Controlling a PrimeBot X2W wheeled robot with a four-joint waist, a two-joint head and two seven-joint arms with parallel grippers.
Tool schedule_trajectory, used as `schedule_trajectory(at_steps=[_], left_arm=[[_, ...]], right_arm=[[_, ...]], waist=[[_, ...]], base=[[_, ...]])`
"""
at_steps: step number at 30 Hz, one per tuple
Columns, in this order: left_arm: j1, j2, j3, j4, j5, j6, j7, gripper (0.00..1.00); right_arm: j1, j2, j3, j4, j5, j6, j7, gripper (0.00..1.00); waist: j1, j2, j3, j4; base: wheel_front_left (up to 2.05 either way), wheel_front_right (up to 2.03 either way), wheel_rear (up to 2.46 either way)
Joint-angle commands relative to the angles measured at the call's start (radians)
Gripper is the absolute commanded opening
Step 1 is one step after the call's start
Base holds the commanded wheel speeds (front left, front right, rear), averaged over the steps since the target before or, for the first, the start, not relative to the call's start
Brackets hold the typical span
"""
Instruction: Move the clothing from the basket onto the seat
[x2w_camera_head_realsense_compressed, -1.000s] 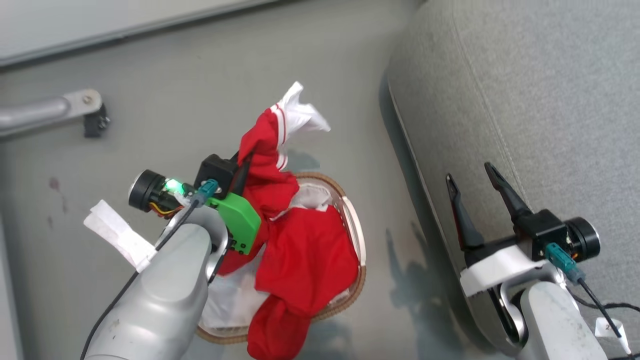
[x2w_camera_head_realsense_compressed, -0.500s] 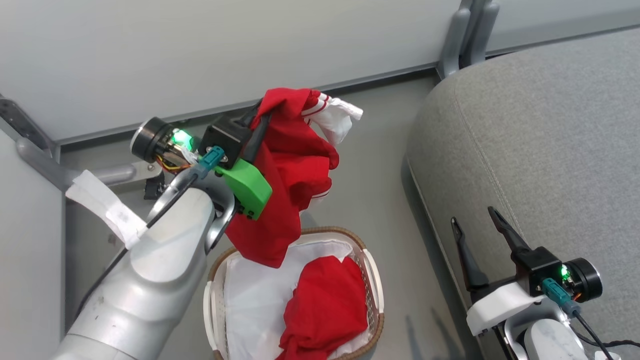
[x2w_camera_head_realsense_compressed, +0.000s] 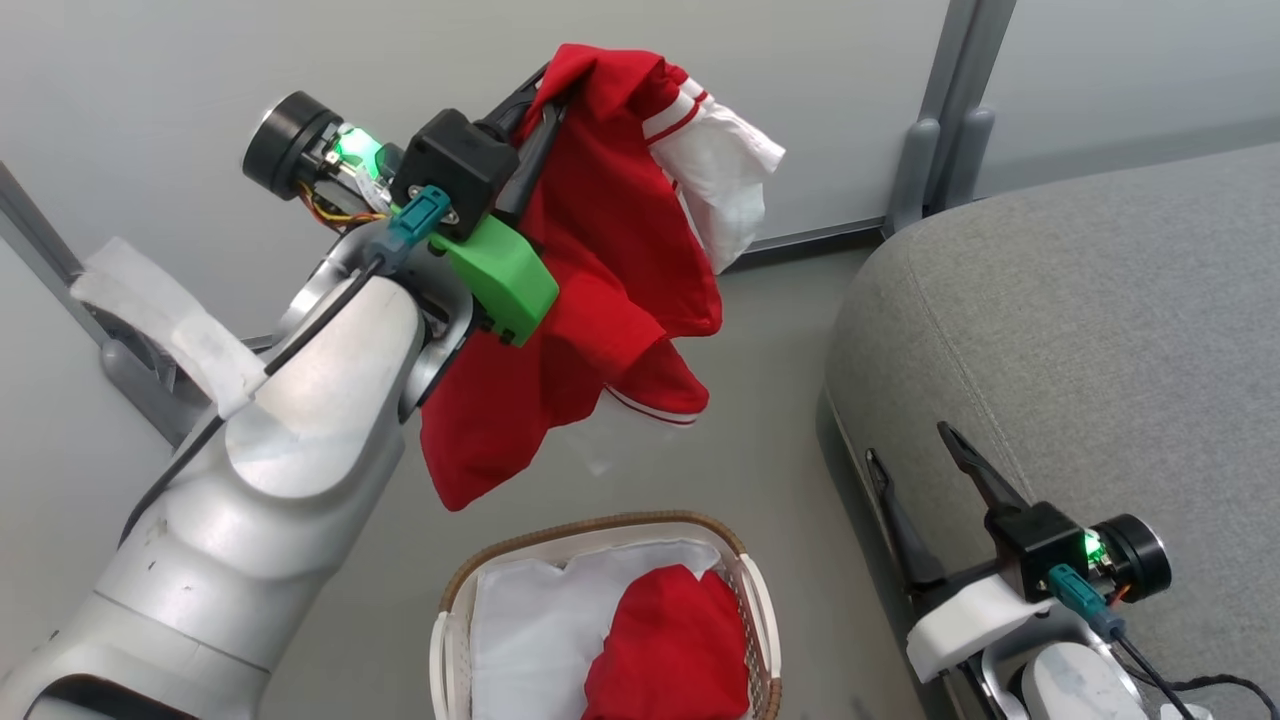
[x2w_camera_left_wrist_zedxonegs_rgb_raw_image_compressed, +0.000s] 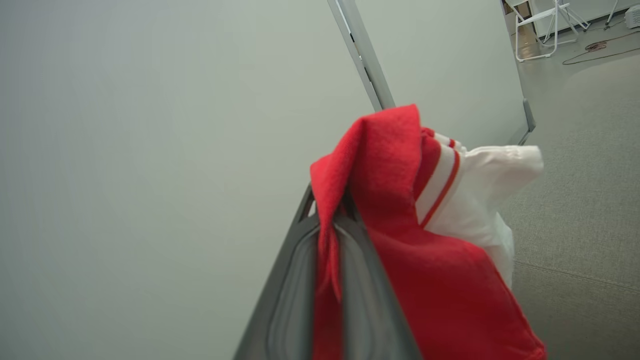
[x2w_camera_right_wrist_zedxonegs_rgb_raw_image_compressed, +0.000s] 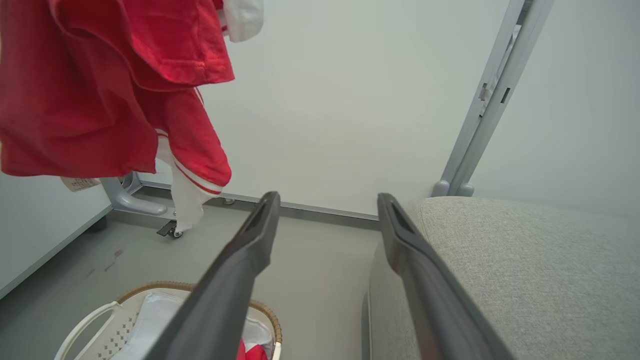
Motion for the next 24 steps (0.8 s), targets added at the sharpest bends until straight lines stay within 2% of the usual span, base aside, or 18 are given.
schedule_trajectory(at_steps=[1, 9, 18, 24], left_arm=[[-0.022, 0.007, -0.006, -0.007, -0.008, 0.002, 0.005, 0.00], [-0.054, -0.014, -0.038, -0.040, -0.031, 0.002, -0.006, 0.00], [-0.088, -0.039, -0.088, -0.064, -0.054, 0.002, -0.010, 0.00], [-0.106, -0.049, -0.122, -0.059, -0.051, 0.002, -0.012, 0.00]], right_arm=[[-0.020, -0.004, 0.007, -0.001, -0.004, -0.001, -0.002, 1.00], [-0.112, -0.004, 0.077, 0.049, -0.036, -0.001, -0.002, 1.00], [-0.243, -0.004, 0.143, 0.211, -0.092, -0.001, -0.002, 1.00], [-0.310, -0.005, 0.212, 0.317, -0.080, -0.001, -0.002, 1.00]], waist=[[0.0001, 0.0000, -0.005, 0.003], [0.0001, 0.0000, -0.014, 0.033], [0.0001, 0.0000, -0.018, 0.074], [0.0001, 0.0000, -0.023, 0.090]], base=[[0.00, 0.00, 0.00], [0.00, 0.00, 0.00], [0.00, 0.00, 0.00], [0.00, 0.00, 0.00]])
